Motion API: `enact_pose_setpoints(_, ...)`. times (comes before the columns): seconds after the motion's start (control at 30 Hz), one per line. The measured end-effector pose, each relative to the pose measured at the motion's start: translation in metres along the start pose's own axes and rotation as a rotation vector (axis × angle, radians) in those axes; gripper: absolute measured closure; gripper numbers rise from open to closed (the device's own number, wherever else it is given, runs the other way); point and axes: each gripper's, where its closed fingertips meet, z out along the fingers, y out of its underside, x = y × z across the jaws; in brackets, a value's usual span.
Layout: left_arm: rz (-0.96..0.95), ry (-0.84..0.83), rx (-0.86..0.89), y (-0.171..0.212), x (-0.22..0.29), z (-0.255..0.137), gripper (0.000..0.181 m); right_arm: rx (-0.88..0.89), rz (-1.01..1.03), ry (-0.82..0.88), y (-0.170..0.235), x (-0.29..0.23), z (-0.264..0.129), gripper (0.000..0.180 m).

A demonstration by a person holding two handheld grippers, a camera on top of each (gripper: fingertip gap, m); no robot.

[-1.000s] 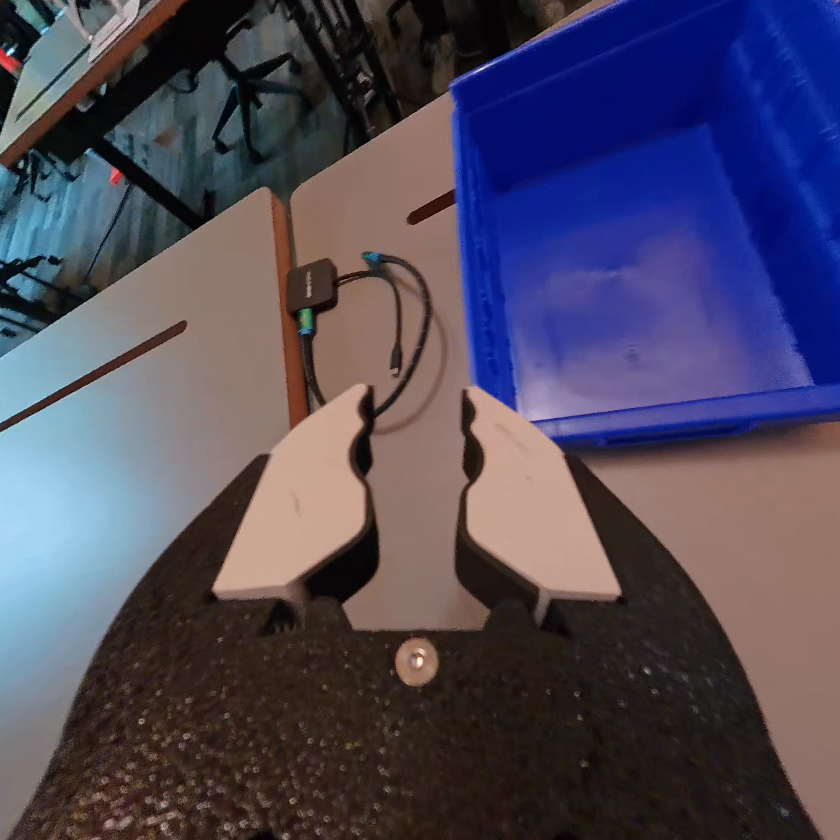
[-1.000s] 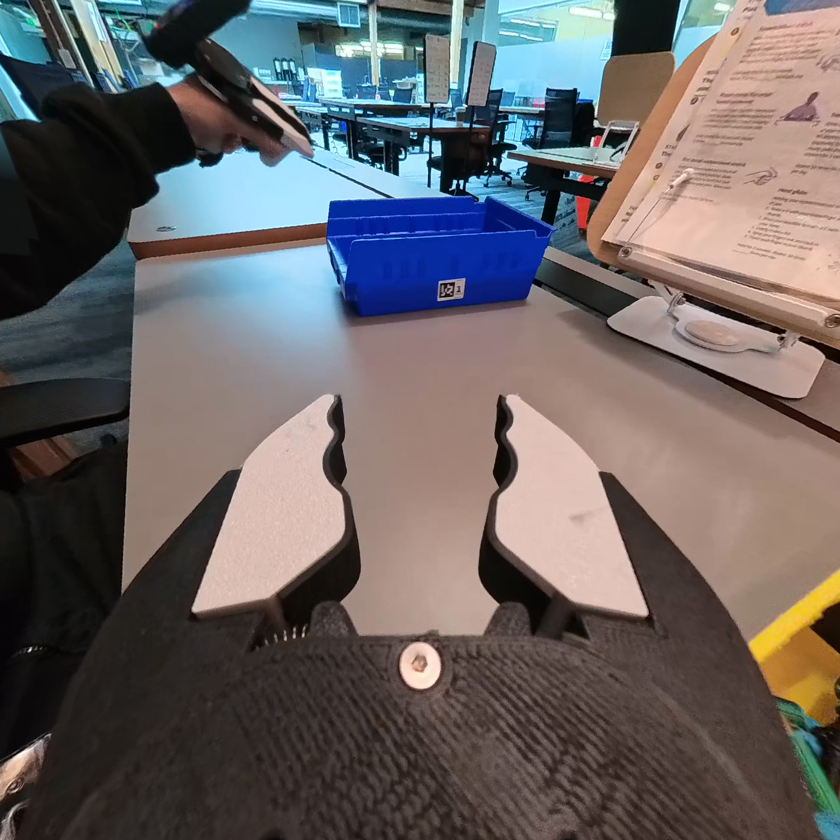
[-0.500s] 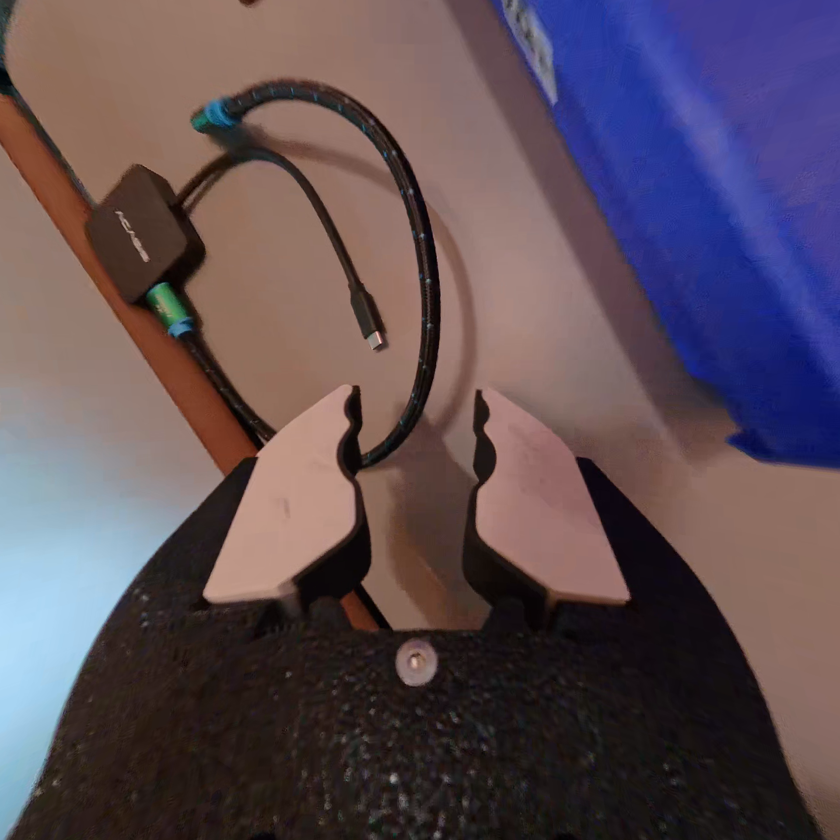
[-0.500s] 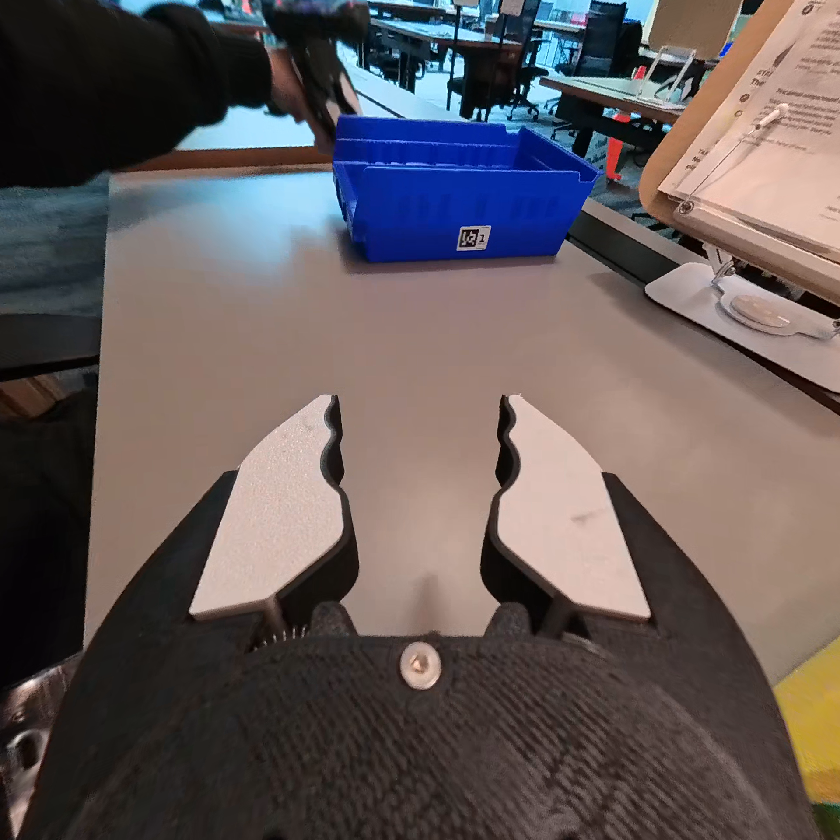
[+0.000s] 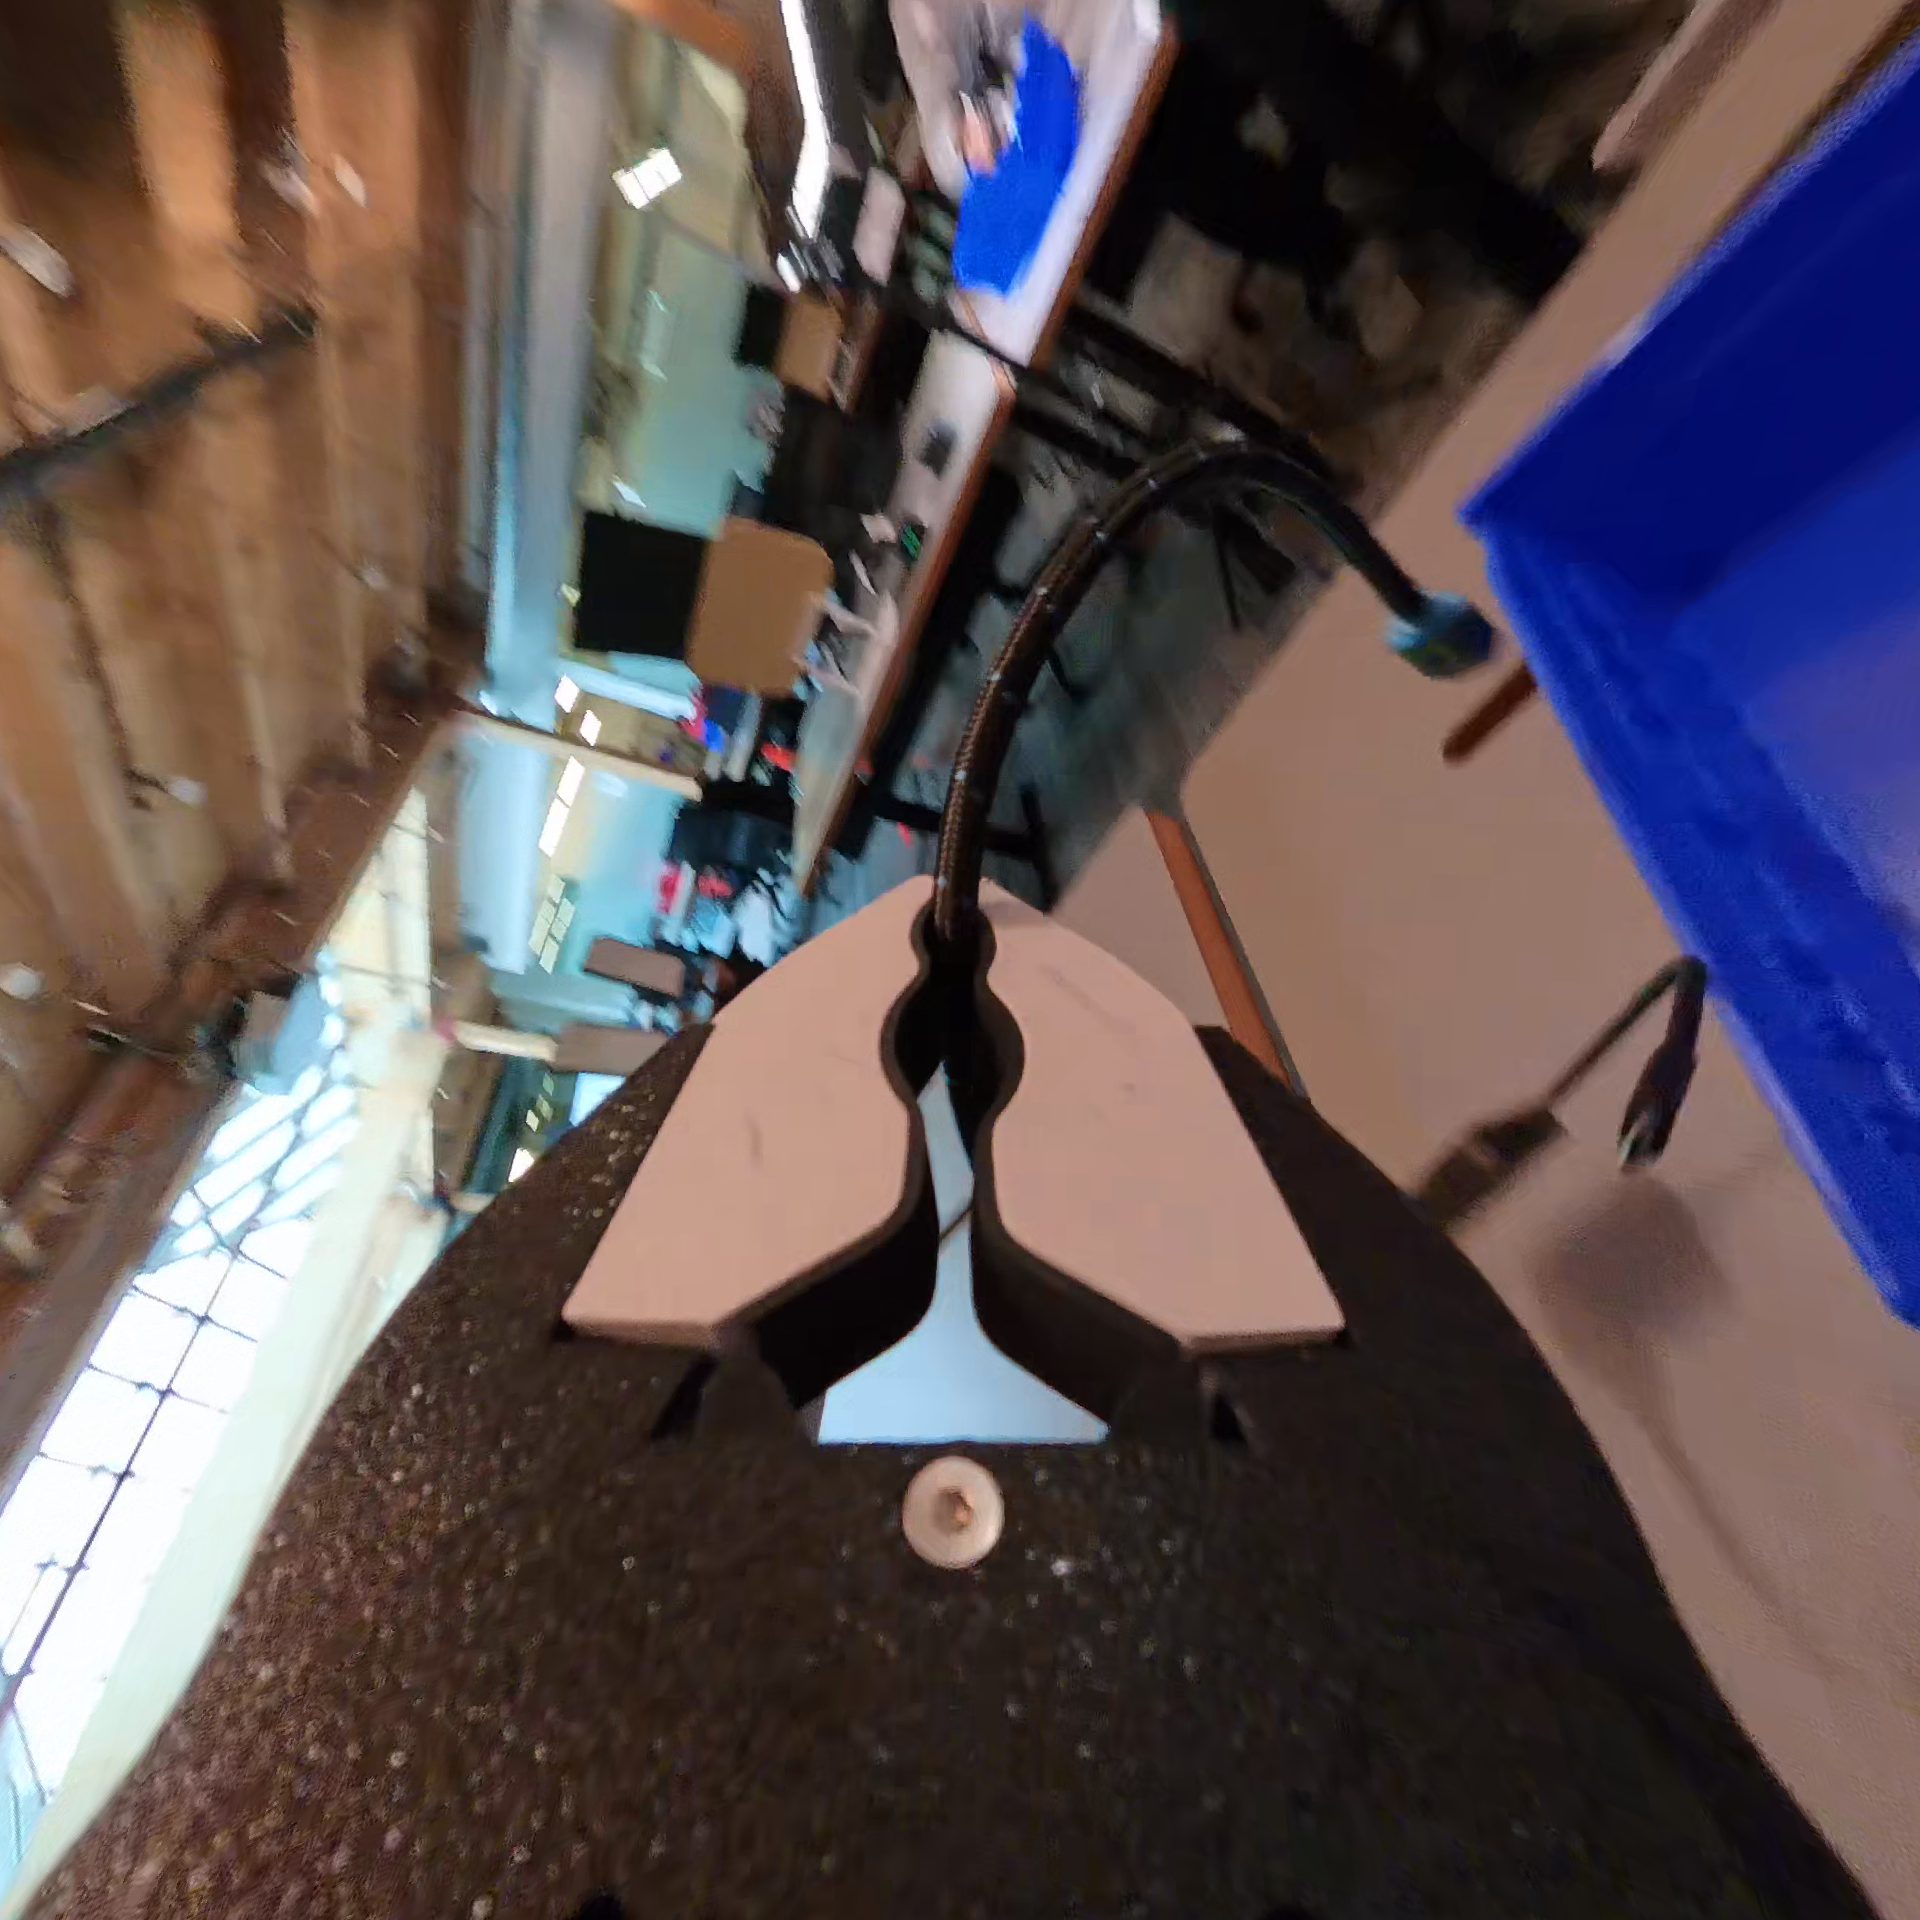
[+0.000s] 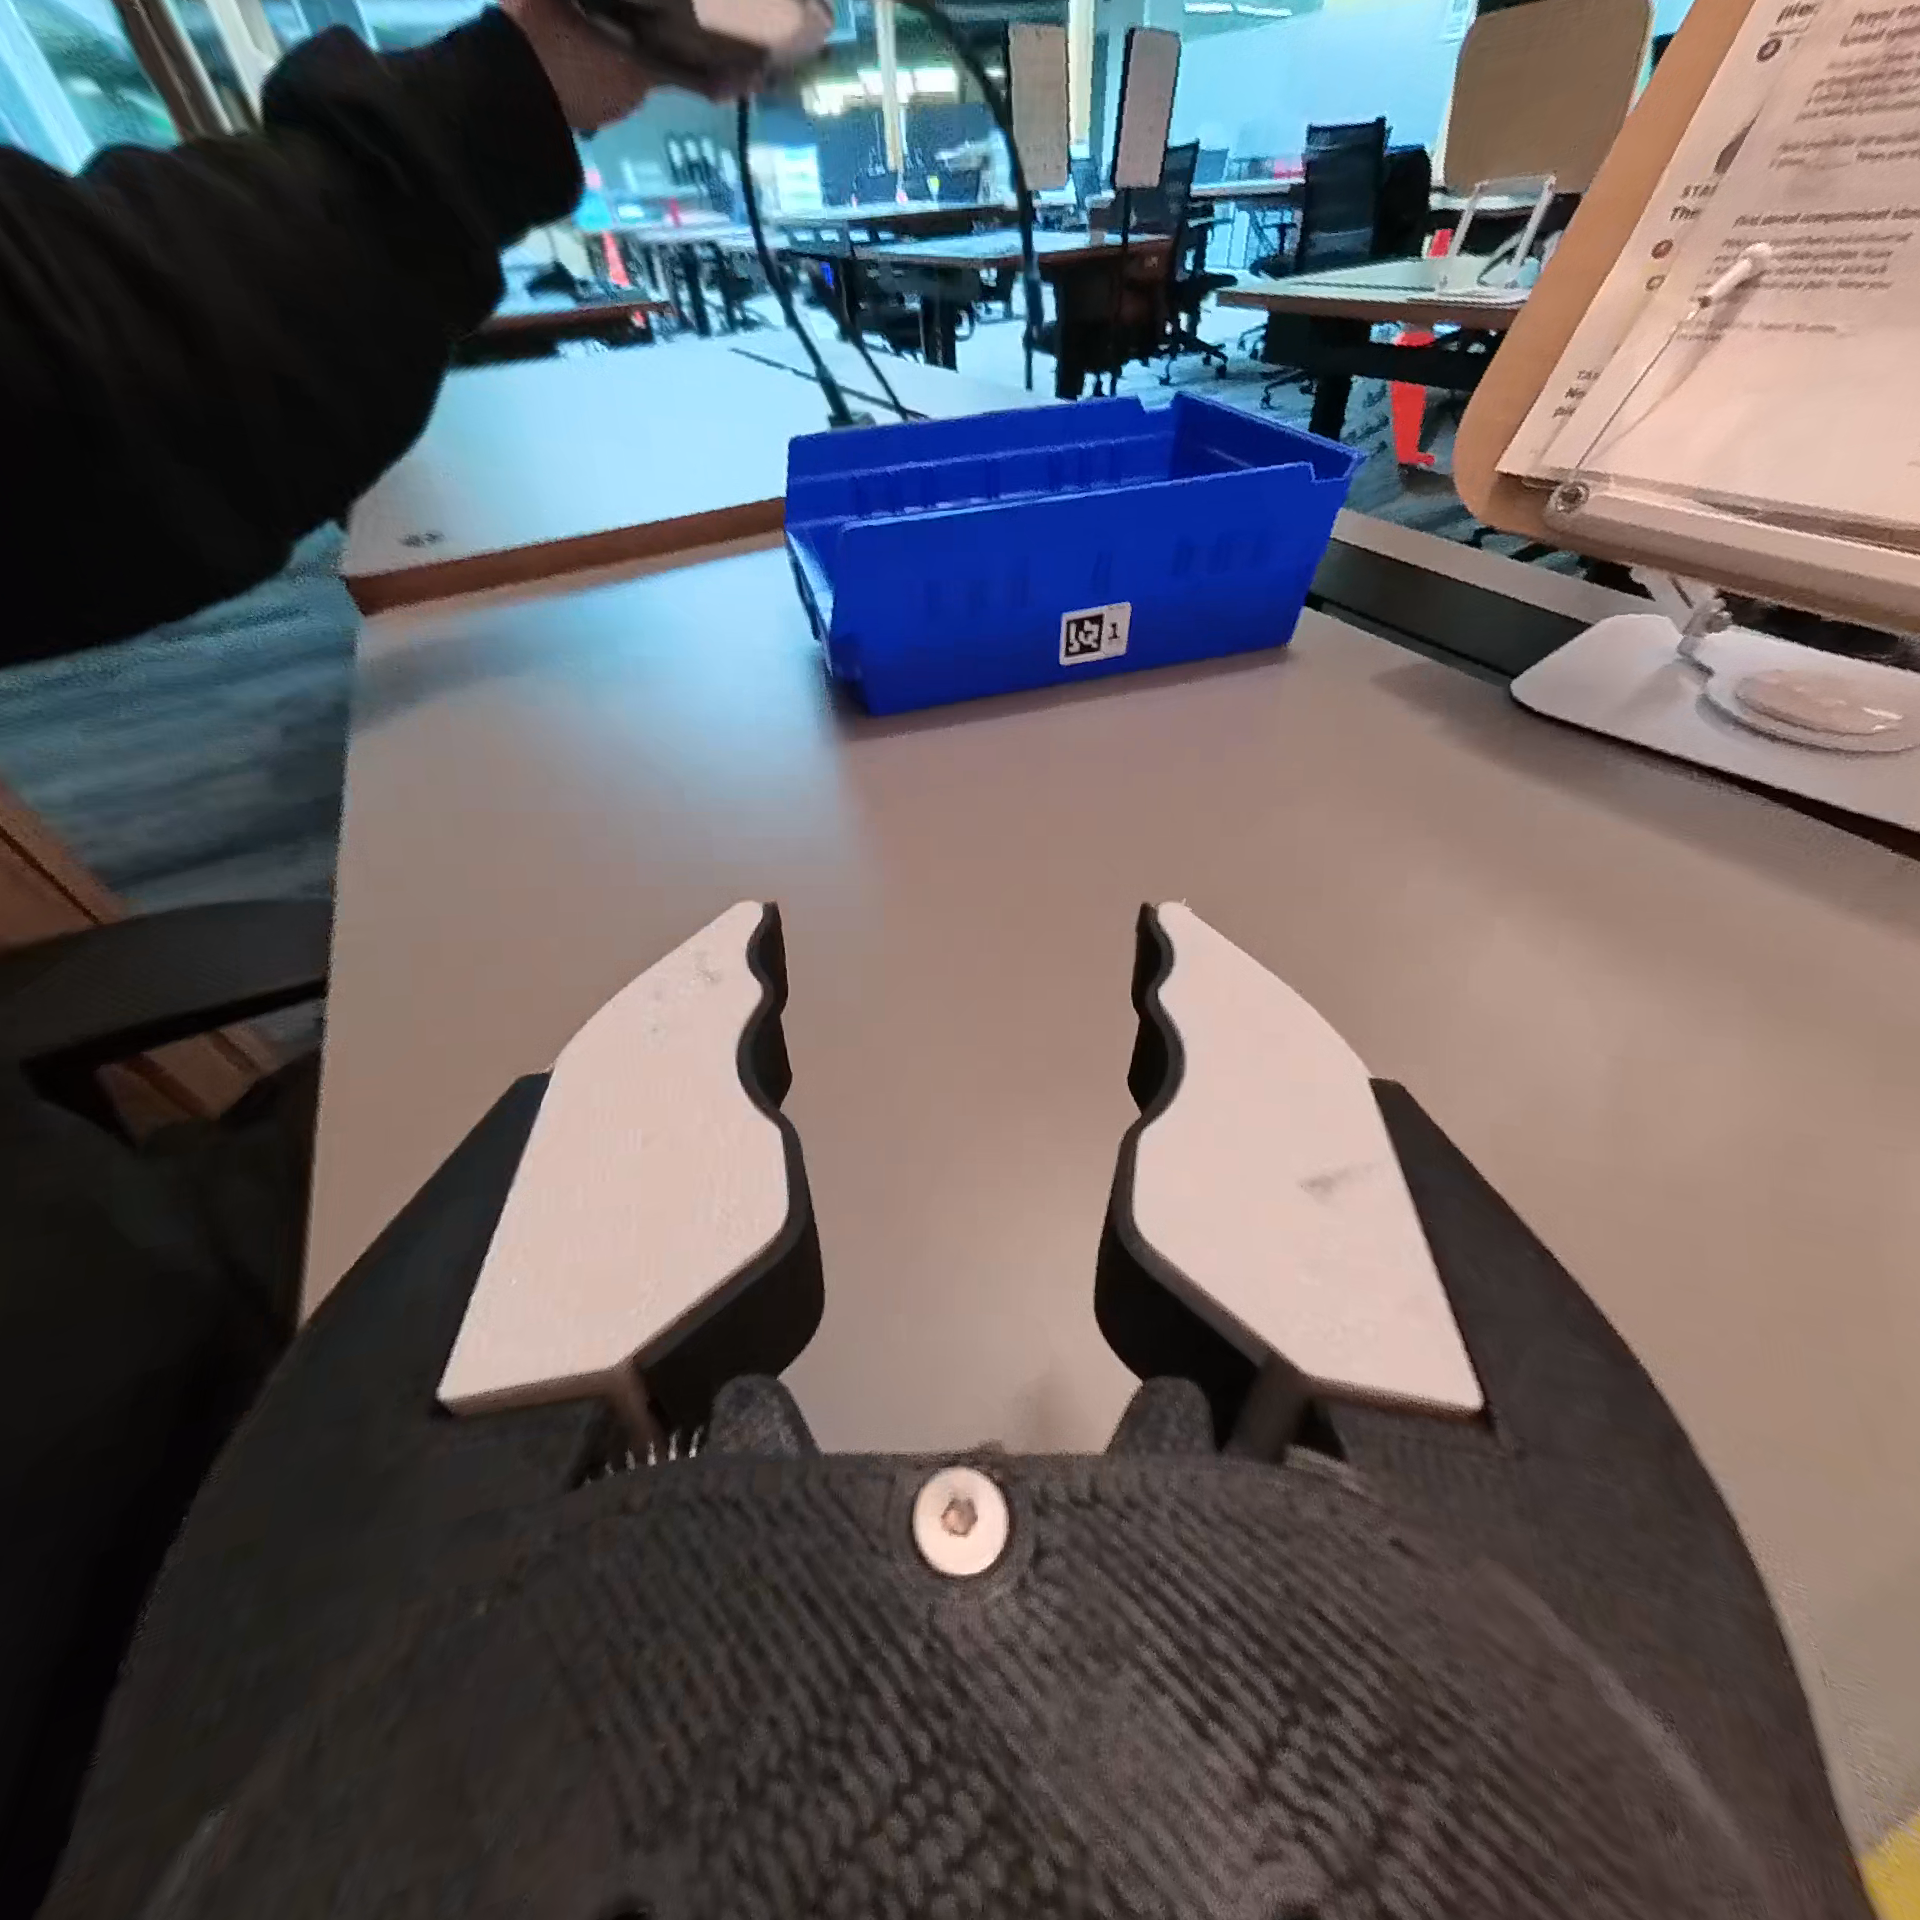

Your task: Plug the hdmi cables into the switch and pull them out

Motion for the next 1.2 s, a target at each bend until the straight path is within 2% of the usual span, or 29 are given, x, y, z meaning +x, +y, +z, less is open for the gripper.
enact_pose_setpoints(0.03,0.015,-0.033,0.050,-0.024,-0.013,-0.017,0.181,0.001,0.014,-0.020,0.000,-0.004,0.000,0.115)
enact_pose_setpoints(0.2,0.106,-0.150,0.258,-0.138,-0.051,-0.107,0.181,0.037,0.029,-0.056,-0.010,-0.013,-0.005,0.114)
enact_pose_setpoints(0.33,0.064,-0.041,0.471,-0.228,-0.035,-0.171,0.181,0.060,0.155,-0.081,-0.009,-0.013,-0.006,0.109)
enact_pose_setpoints(0.47,0.068,0.104,0.677,-0.304,0.020,-0.217,0.181,0.172,0.517,-0.185,-0.008,-0.012,0.007,0.093)
enact_pose_setpoints(0.6,0.044,0.250,0.905,-0.370,0.083,-0.266,0.181,0.398,0.991,-0.420,-0.021,-0.007,0.009,0.101)
enact_pose_setpoints(0.7,0.019,0.323,1.057,-0.404,0.111,-0.303,0.181,0.574,1.304,-0.640,-0.031,-0.005,0.004,0.105)
enact_pose_setpoints(0.8,-0.025,0.390,1.156,-0.423,0.125,-0.327,0.181,0.730,1.458,-0.793,-0.046,-0.003,-0.007,0.113)
enact_pose_setpoints(0.9,-0.020,0.454,1.197,-0.428,0.139,-0.340,0.181,0.746,1.380,-0.891,-0.062,-0.018,-0.019,0.141)
enact_pose_setpoints(1.0,0.030,0.467,1.182,-0.412,0.146,-0.341,0.181,0.780,1.262,-0.737,-0.067,-0.007,-0.028,0.156)
enact_pose_setpoints(1.1,0.091,0.604,1.139,-0.375,0.164,-0.340,0.179,0.778,1.127,-0.613,-0.067,0.008,-0.045,0.164)
enact_pose_setpoints(1.2,0.211,0.775,1.016,-0.321,0.204,-0.327,0.166,0.782,0.906,-0.415,-0.072,0.026,-0.069,0.165)
